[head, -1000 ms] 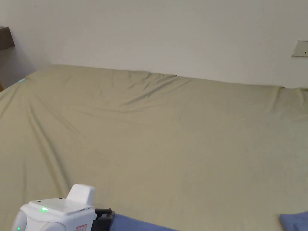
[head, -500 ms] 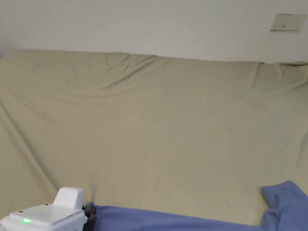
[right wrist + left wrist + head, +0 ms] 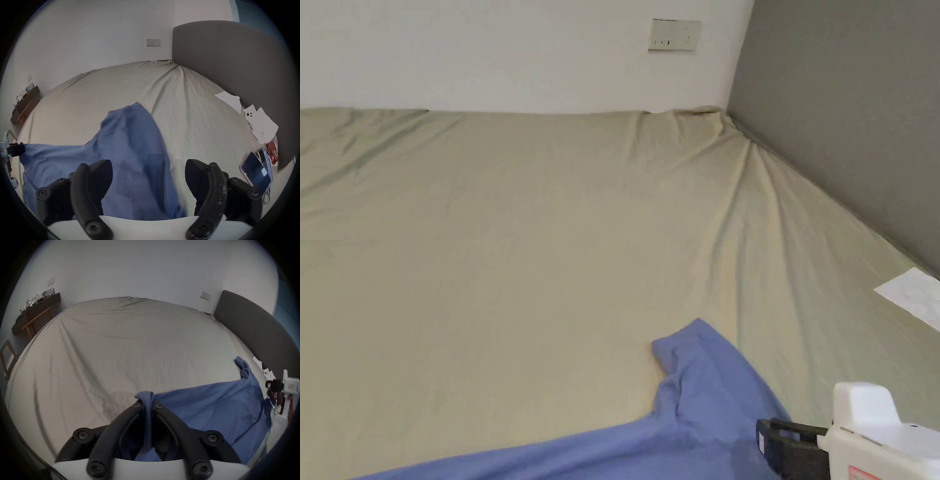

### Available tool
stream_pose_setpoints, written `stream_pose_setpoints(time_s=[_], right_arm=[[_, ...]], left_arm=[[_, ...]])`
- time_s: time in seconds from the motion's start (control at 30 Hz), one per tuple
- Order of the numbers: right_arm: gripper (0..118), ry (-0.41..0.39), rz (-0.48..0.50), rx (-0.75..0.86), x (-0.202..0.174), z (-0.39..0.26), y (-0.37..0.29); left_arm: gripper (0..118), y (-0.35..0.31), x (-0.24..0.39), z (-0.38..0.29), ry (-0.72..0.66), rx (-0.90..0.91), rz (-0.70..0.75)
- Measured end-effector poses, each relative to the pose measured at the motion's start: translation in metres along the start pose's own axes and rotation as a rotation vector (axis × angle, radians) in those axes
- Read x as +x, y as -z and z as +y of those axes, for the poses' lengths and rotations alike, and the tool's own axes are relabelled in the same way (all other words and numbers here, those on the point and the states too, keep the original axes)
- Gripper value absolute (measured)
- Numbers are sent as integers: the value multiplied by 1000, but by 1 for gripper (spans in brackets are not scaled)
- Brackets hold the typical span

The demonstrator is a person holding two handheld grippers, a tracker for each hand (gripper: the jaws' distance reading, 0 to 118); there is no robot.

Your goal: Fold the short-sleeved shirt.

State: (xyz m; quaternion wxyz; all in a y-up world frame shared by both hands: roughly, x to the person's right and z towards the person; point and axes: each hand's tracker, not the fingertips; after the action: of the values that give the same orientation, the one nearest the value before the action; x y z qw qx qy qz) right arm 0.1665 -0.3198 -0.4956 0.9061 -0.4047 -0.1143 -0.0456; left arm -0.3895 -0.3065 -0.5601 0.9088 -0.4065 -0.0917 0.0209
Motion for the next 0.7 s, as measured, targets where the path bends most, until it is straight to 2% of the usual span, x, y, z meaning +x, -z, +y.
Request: stream_pose_setpoints(time_s=[0.1,0.17,0.3,0.37,0.47,0.5,0.7], right_arm=[[93,-76,-61,-74,0,14,28],[87,-127,-90,-99,-4,13,41],[79,-125,-61,-160,-7,8,63],[61,-112,-31,-179,-10,6,67],[18,-69,24,-169,-14,6,61],[11,-48,35,-159,-14,7,59],[10,-17,52,-98,-5,11,22]], left_arm=[[8,-1,0,0,-32,10,-6],[8,2,-3,3,-87,2,-15],[8,7,-3,6,-116,-14,-9],[8,7,0,6,-110,-20,0],[8,4,4,6,-96,-22,5],[8,2,4,5,-95,-22,5],[8,-23,1,2,-109,-4,-1]])
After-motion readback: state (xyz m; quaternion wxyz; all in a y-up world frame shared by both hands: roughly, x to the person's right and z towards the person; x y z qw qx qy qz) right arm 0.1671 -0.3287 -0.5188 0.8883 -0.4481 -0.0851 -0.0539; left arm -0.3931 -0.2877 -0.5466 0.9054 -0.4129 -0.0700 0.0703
